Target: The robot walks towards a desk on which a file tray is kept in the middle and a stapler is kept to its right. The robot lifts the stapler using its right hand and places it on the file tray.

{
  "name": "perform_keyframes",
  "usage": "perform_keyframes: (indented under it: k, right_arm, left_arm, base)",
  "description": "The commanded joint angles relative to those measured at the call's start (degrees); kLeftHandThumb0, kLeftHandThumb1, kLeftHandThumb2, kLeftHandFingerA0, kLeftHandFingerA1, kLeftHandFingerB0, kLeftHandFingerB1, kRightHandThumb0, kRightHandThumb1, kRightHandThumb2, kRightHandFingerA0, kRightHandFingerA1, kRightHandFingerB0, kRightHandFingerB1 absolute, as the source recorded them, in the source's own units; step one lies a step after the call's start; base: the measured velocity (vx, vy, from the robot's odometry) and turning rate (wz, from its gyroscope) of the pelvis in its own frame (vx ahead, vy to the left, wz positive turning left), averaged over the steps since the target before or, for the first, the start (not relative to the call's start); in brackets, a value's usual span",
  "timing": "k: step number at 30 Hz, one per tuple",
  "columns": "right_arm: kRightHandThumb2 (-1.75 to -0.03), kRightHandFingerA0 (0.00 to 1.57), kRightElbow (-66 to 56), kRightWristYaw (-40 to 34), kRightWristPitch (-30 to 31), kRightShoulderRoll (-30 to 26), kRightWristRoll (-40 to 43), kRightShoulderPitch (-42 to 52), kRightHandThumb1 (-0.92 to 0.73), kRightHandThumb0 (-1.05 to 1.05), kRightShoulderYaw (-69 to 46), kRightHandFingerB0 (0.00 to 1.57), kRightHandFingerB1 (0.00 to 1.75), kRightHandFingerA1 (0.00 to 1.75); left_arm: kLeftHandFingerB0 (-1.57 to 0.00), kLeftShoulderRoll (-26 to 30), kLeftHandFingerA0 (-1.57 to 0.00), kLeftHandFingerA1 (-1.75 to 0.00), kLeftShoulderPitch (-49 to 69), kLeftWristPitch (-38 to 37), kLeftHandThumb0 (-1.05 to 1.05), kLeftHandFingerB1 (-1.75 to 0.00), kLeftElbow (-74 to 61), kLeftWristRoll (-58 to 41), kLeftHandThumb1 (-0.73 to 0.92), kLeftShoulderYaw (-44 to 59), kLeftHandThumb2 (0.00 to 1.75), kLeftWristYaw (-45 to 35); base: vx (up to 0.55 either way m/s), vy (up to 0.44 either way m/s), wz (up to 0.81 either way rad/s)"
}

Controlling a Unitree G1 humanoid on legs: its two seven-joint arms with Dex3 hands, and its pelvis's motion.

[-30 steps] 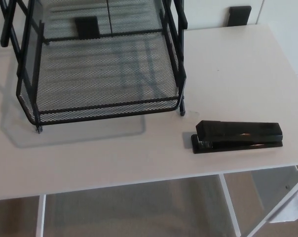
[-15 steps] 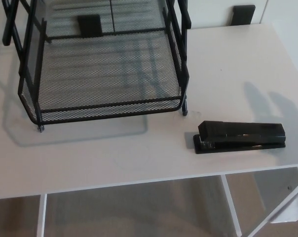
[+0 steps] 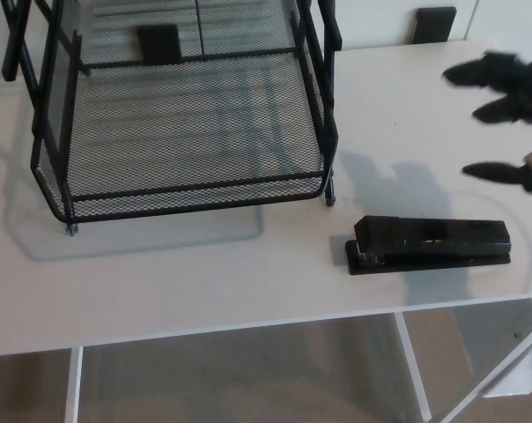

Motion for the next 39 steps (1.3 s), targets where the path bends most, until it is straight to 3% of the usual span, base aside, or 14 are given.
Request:
perform_keyframes:
  k: [1, 2, 4, 5, 8, 9, 15, 18, 20, 21, 32, 33, 36, 39]
  right_arm:
    - [-0.81, 0.20, 4.1, 1.7, 1.7, 1.3, -6.0, -1.7, -0.46, -0.73, 3.2, 0.07, 0.38, 0.48]
    - [-0.82, 0.19, 4.3, 1.5, 1.8, 1.5, -6.0, -1.5, -0.45, -0.72, 3.1, 0.05, 0.38, 0.50]
    - [-0.82, 0.19, 5.6, 0.9, 2.3, 2.9, -6.6, -1.8, -0.45, -0.70, 3.3, 0.05, 0.39, 0.52]
    - [-0.82, 0.19, 5.9, 0.7, 1.6, 3.3, -6.6, -1.7, -0.45, -0.69, 3.2, 0.06, 0.39, 0.53]
    - [-0.82, 0.20, 6.5, 0.6, 1.2, 4.1, -7.4, -1.7, -0.45, -0.68, 3.0, 0.05, 0.40, 0.53]
    - [-0.82, 0.20, 5.9, 0.5, 1.2, 4.4, -7.8, -1.3, -0.45, -0.68, 3.2, 0.06, 0.39, 0.52]
    - [-0.80, 0.20, -1.6, 1.3, 1.0, 4.3, -9.3, 3.7, -0.45, -0.67, 3.8, 0.10, 0.40, 0.50]
    - [-0.80, 0.15, -8.4, 3.4, 1.2, 1.9, -10.3, 7.3, -0.45, -0.64, 3.8, 0.07, 0.39, 0.48]
    - [-0.80, 0.15, -10.2, 3.8, 1.1, 0.9, -10.8, 9.0, -0.45, -0.65, 3.3, 0.07, 0.39, 0.48]
    - [-0.81, 0.16, -10.9, 3.6, 0.3, 0.2, -10.9, 10.3, -0.45, -0.67, 3.0, 0.08, 0.39, 0.49]
    - [-0.78, 0.13, -7.0, 2.8, -3.4, -0.7, -14.6, 12.2, -0.45, -0.63, 4.1, 0.09, 0.40, 0.50]
    - [-0.79, 0.13, -6.7, 2.6, -3.5, -0.5, -14.9, 12.4, -0.45, -0.64, 4.1, 0.09, 0.41, 0.51]
    - [-0.60, 0.15, -5.5, 2.3, -2.9, 0.4, -15.7, 12.2, -0.59, -0.59, 4.5, 0.16, 0.28, 0.42]
    - [-0.59, 0.16, -4.0, 1.8, -3.4, 1.7, -16.0, 11.8, -0.59, -0.58, 4.4, 0.17, 0.28, 0.44]
  left_arm:
    - [-0.28, 0.4, -0.76, -1.04, 0.2, 1.1, -0.68, -0.77, -0.2, -0.1, 0.43, 0.2, 1.22, -0.1]
    - [-0.40, 0.3, -0.63, -0.97, -0.2, 0.8, -0.69, -0.83, 0.3, 0.5, 0.45, -0.3, 1.23, 0.4]
    - [-0.70, 0.3, -1.01, -1.16, -0.4, 0.8, -0.81, -0.98, 0.7, 0.7, 0.36, -0.5, 1.14, 0.6]
    - [-0.59, 0.2, -0.84, -1.14, -0.4, 0.9, -0.84, -0.96, 0.8, 0.3, 0.38, -0.2, 1.15, 0.3]
    - [-0.64, 0.5, -1.12, -1.26, -0.2, 0.3, -0.73, -0.96, 0.3, 0.6, 0.42, -0.6, 1.22, -0.1]
    - [-0.61, 0.4, -0.72, -1.10, -0.3, 0.6, -0.84, -0.99, 0.3, 0.6, 0.38, -0.6, 1.15, -0.2]
    - [-0.40, 0.3, -0.49, -0.94, -0.6, 1.1, -0.84, -0.85, 0.7, -0.2, 0.39, 0.0, 1.16, -0.3]
    - [-0.39, 0.6, -0.89, -1.13, -0.3, 0.8, -0.71, -0.83, 0.3, 0.1, 0.47, -0.2, 1.23, 0.0]
    - [-0.56, 0.7, -0.67, -1.07, -0.3, 0.7, -0.84, -0.95, 0.2, 0.6, 0.38, -0.6, 1.15, 0.1]
    - [-0.36, 0.8, -0.51, -0.92, -0.3, 0.7, -0.70, -0.81, 0.3, 0.4, 0.44, -0.5, 1.23, -0.3]
    - [-0.45, 0.6, -0.66, -1.01, -1.1, 0.7, -0.85, -0.86, 1.2, 1.1, 0.39, -1.3, 1.13, 0.8]
    - [-0.55, 0.7, -0.92, -1.19, -1.2, 0.6, -0.83, -0.92, 1.3, 1.2, 0.39, -1.5, 1.13, 0.6]
    - [-0.49, 0.7, -0.52, -0.96, -1.4, 0.5, -0.82, -0.89, 1.5, 1.5, 0.39, -1.9, 1.14, 0.2]
    - [-0.57, 0.8, -0.86, -1.13, -1.5, 0.8, -0.82, -0.95, 1.2, 0.8, 0.37, -1.4, 1.14, -0.2]
  base:
    - [0.00, 0.000, 0.00]
    - [0.00, 0.000, 0.00]
    - [0.00, 0.000, 0.00]
    - [0.00, 0.000, 0.00]
    - [0.00, 0.000, 0.00]
    - [0.00, 0.000, 0.00]
    - [0.00, 0.000, 0.00]
    - [0.00, 0.000, 0.00]
    - [0.00, 0.000, 0.00]
    - [0.00, 0.000, 0.00]
    - [0.00, 0.000, 0.00]
    - [0.00, 0.000, 0.00]
    - [0.00, 0.000, 0.00]
    - [0.00, 0.000, 0.00]
